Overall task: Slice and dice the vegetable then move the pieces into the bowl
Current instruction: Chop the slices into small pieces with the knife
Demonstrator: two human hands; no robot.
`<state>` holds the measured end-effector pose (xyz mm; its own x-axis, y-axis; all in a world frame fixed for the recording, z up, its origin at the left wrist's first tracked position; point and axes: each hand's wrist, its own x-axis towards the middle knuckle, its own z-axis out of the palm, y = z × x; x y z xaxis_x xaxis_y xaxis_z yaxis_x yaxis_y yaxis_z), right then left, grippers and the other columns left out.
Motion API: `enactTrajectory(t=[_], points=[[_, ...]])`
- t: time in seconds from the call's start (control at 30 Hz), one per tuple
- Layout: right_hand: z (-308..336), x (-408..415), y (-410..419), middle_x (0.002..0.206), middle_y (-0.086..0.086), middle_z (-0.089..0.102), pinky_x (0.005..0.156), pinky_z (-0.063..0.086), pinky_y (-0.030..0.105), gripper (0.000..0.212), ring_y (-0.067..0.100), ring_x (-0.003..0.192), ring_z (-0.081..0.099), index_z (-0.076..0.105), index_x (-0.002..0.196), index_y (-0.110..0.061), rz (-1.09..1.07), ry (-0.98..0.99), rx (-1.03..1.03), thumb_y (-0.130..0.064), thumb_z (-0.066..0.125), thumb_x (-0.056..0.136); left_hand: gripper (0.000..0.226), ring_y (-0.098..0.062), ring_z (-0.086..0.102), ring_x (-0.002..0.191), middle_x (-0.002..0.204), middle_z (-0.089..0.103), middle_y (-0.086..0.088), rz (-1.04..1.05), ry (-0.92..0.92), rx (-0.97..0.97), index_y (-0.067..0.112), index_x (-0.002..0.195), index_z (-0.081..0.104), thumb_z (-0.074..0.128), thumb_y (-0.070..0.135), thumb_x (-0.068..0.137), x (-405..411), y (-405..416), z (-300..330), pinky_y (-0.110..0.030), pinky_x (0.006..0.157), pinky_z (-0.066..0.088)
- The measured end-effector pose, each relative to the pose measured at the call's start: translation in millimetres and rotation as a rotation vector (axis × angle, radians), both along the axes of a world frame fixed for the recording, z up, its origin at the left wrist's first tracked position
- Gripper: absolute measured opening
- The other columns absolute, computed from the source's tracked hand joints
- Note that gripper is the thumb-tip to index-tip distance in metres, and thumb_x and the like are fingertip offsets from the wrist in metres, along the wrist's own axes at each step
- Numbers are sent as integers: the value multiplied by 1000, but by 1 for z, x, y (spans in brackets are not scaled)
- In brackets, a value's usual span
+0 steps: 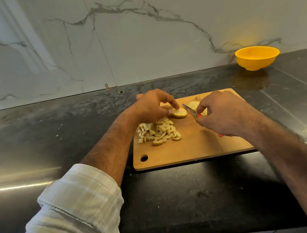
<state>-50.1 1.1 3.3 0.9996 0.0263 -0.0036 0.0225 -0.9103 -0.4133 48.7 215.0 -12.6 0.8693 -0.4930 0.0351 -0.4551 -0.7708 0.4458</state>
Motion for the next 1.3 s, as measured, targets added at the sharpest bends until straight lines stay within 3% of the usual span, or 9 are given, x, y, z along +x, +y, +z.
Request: enactTrajectory(t=[0.13,0.2,0.4,0.5,0.63,0.83,0.93,1.17,1.3], points=[[-4,-2,4,124,-2,64,83,57,32,41,17,104,61,66,135,-27,17,-4,-34,-40,72,97,12,-7,56,115,116,68,20,9,-94,59,40,109,78,73,39,98,-1,-2,1,-60,113,27],[-6,-2,7,131,0,64,89,55,34,49,20,111,60,63,139,-26,24,24,-58,-45,73,95,17,-6,56,113,113,68,20,6,-106,74,38,108,78,75,48,95,-4,-6,3,-56,111,28],[-6,-3,6,131,1,63,82,57,32,43,19,107,60,62,137,-27,9,22,-40,-33,72,95,17,-5,57,118,122,66,19,-34,-67,82,40,108,75,80,43,92,-5,-9,2,-56,116,28],[-10,-2,11,130,1,63,90,59,37,42,20,108,60,63,137,-26,16,-6,-74,-33,70,96,20,-6,59,110,112,67,18,-5,-130,151,35,108,74,79,46,92,-6,-10,5,-52,114,28],[-13,-1,14,123,1,64,84,59,36,42,20,102,59,64,135,-25,16,-37,-98,-37,68,94,25,-7,61,98,94,71,13,42,-142,148,29,94,74,80,52,88,-10,-15,9,-53,113,33],[-11,-3,15,124,0,63,85,59,38,40,19,103,58,68,132,-29,30,-73,-135,-38,67,93,20,0,59,91,97,72,14,39,-68,104,27,102,79,81,43,91,-12,-11,13,-62,112,42],[-7,-5,18,121,-1,62,86,58,37,35,18,103,56,70,130,-25,63,-49,-192,-35,67,96,25,-2,58,95,109,71,10,42,-59,128,28,115,78,79,41,93,-14,-12,13,-56,111,45],[-10,1,20,108,-3,62,75,55,31,37,17,94,59,69,131,-24,71,0,-170,-30,70,94,26,-9,65,105,117,73,5,41,-34,121,23,116,78,79,36,93,-10,-15,10,-31,90,56],[-14,7,25,103,-3,60,67,49,28,37,15,86,56,68,130,-24,73,-8,-163,-28,71,93,25,-8,65,104,115,74,6,30,-27,103,22,115,79,80,34,93,-8,-15,10,-29,87,56]])
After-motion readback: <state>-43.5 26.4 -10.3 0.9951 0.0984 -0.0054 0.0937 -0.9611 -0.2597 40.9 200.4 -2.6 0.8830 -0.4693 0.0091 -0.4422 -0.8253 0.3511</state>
